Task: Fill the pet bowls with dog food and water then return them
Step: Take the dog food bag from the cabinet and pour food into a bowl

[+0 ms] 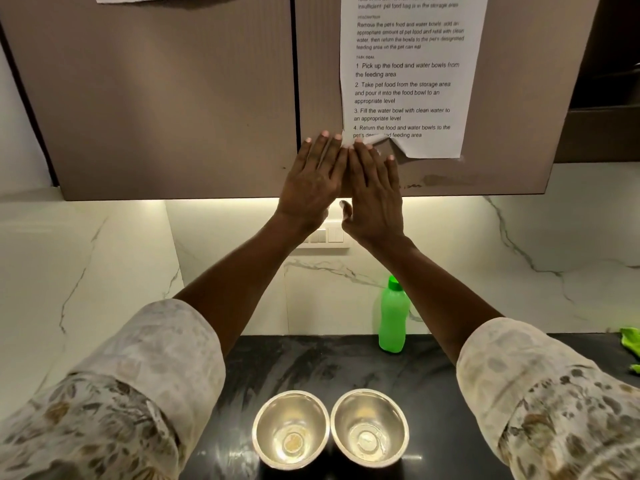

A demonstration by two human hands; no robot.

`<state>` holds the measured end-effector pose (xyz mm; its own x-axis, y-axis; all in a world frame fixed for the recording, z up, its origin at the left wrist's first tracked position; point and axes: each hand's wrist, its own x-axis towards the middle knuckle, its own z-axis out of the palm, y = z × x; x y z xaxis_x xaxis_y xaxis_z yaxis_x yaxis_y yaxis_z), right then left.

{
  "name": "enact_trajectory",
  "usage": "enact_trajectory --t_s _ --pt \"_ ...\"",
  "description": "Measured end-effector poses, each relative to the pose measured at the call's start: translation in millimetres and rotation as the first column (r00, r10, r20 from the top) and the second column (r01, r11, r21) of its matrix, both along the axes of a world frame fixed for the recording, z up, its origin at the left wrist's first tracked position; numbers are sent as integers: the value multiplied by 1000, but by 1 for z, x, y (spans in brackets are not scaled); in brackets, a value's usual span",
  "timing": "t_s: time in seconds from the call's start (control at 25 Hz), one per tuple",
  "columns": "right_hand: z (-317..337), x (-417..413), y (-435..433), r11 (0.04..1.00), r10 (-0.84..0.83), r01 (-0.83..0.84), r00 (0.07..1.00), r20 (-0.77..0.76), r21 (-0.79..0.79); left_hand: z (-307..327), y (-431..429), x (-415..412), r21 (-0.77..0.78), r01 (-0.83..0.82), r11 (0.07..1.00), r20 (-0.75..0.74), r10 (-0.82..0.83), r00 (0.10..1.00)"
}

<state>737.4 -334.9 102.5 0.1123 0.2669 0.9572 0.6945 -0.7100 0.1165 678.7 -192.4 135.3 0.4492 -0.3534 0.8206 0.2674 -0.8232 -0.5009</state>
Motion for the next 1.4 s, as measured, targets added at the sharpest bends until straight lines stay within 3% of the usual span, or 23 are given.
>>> enact_trajectory --t_s 0.36,0.8,1.08,1.4 --pt "-6 -36 -16 995 24 -26 1000 18 100 -5 -28 -50 57 -33 998 66 29 997" --pt "-24 -106 -63 973 101 -103 995 20 205 -11 -90 -138 114 181 977 122 -194 973" --pt "-34 -151 -100 920 222 -188 973 -64 344 -26 -122 -201 -284 413 865 105 -400 911" --pt "-36 -183 -175 854 353 -255 925 -145 454 -33 -205 -226 -339 449 827 -44 -491 870"
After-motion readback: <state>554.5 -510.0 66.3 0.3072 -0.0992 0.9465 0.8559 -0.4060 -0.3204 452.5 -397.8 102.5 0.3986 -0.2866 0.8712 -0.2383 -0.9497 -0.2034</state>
